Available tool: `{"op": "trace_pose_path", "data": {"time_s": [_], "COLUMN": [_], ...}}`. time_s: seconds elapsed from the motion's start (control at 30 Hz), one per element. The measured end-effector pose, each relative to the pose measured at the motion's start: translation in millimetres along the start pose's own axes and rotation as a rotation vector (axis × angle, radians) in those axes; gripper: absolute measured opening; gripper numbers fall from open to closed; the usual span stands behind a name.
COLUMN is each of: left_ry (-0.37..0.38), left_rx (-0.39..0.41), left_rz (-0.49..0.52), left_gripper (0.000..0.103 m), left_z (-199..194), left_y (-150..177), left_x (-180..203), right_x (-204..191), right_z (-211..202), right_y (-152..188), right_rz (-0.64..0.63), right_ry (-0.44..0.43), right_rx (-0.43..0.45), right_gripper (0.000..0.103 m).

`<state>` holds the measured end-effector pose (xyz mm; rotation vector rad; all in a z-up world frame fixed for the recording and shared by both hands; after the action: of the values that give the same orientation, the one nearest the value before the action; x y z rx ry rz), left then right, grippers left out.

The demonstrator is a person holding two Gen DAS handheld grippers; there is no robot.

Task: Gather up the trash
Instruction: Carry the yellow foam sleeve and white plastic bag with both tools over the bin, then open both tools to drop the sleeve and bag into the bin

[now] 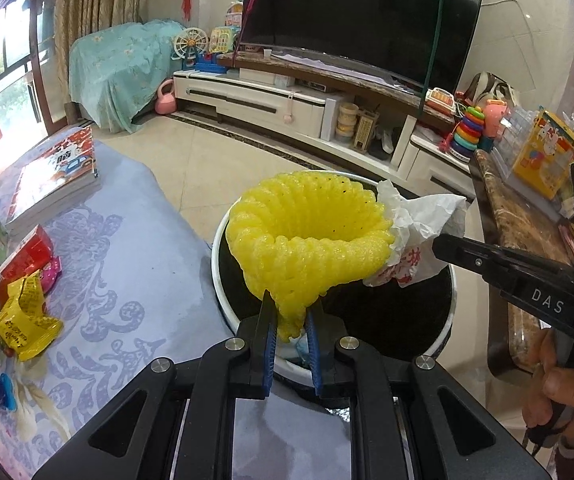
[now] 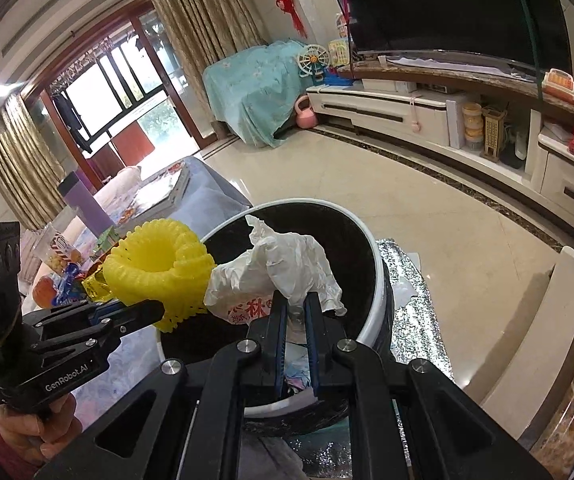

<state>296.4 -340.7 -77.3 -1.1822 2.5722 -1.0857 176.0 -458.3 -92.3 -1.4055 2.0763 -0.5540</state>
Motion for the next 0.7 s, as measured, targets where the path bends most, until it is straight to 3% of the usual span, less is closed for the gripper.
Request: {"op": "trace_pose_path", "data": {"time_s": [0.13, 0.3, 0.43, 0.47, 0.5, 0.53, 0.7], "left_ry": [0.006, 0.004, 0.013, 0.014, 0.015, 0.046, 0.039], "left_rx": [-0.013, -0.016, 0.005, 0.02, 0.027, 0.027, 0.06], "left_rz": [0.003, -0.005, -0.02, -0.025, -0.029, -0.006, -0.06], "left_gripper": [0.014, 0.025, 0.047, 0.048, 0.053, 0.057, 0.058], "left_z": [5, 6, -1, -5, -8, -11, -30], "left_y": [-1, -4, -3, -1, 0, 3, 27], "left_x": [2, 3, 1, 0, -1, 0, -18], "right_x": [2, 3, 6, 7, 8, 7, -2], "right_z": [5, 7, 5, 4, 1, -2, -10], "right_y": [-4, -7, -9, -9, -9, -8, -2], "right_rz": [-0.007, -0.01, 0.002, 0.004, 0.014, 0.02, 0.03], "right_ry": [0.01, 0.033, 0.045, 0.044, 0.037, 0.031, 0.009], "right_rx": [-0.008, -0.016, -0.018, -0.016, -0.011, -0.005, 0.017], "right_gripper": [0.009, 0.014, 0.019, 0.021, 0.031, 0.047, 0.071]}}
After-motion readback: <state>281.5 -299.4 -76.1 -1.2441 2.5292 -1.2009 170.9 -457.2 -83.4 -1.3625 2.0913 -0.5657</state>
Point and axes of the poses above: each gripper's, at about its wrist camera, not at the fingertips, and z roughly the way its jaws point, x to its right, y to its underside, the point moved 6 cm from there along z, roughly the way its jaws point, and after that the axes turned 5 degrees about y, right-handed, at the moved point
